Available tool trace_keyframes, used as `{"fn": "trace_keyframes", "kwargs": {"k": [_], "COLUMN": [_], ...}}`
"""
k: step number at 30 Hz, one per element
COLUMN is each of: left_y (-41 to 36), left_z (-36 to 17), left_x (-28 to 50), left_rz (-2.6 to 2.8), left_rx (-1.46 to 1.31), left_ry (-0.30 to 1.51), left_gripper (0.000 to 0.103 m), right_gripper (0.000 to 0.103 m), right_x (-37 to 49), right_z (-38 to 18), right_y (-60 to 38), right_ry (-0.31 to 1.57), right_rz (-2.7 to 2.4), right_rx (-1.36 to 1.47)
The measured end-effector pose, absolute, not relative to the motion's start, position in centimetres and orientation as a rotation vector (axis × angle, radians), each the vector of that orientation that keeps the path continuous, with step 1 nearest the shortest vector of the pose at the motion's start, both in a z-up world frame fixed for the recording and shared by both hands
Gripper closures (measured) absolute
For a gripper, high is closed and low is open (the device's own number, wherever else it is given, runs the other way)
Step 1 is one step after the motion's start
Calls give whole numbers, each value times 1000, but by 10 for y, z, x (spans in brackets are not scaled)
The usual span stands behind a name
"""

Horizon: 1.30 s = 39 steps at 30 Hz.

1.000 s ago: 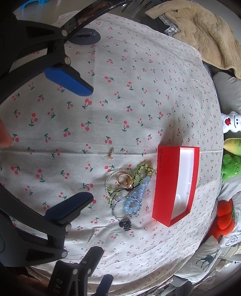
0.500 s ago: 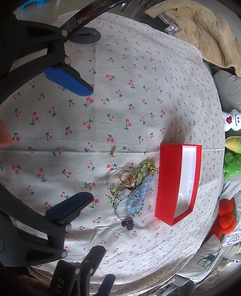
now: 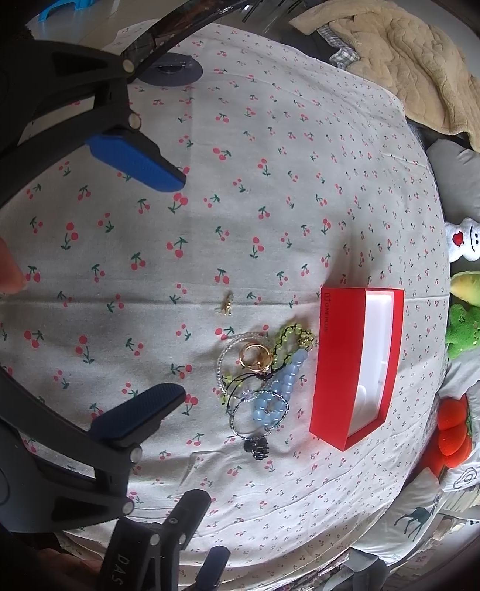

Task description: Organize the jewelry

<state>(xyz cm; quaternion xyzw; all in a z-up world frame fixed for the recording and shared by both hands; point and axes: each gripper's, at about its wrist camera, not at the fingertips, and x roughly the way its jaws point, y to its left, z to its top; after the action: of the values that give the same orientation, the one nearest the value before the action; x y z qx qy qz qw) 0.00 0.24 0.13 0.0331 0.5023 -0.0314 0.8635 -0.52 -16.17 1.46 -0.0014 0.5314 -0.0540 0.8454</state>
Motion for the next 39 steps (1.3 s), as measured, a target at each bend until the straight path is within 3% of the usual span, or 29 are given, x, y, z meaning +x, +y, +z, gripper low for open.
{"fn": "trace_keyframes", "kwargs": {"k": [20, 28, 34, 39], "left_y": [7, 13, 26, 41], "left_z": [8, 30, 28, 7], "left_x": [0, 22, 51, 68], "left_rz": [-71, -125, -185, -243], "left_rx": [36, 37, -45, -179], "left_ry": [1034, 1057, 1099, 1134], "left_gripper": [0, 0, 0, 12], "right_gripper": [0, 0, 0, 1], "right_x": [-11, 11, 42, 62], "right_z": [31, 56, 52, 33], "right_y": [-173, -171, -180, -182], "right_ry": [1063, 1103, 1182, 1195], "right_rz": [-159, -116, -33, 49], "right_rx": [1, -16, 124, 207]}}
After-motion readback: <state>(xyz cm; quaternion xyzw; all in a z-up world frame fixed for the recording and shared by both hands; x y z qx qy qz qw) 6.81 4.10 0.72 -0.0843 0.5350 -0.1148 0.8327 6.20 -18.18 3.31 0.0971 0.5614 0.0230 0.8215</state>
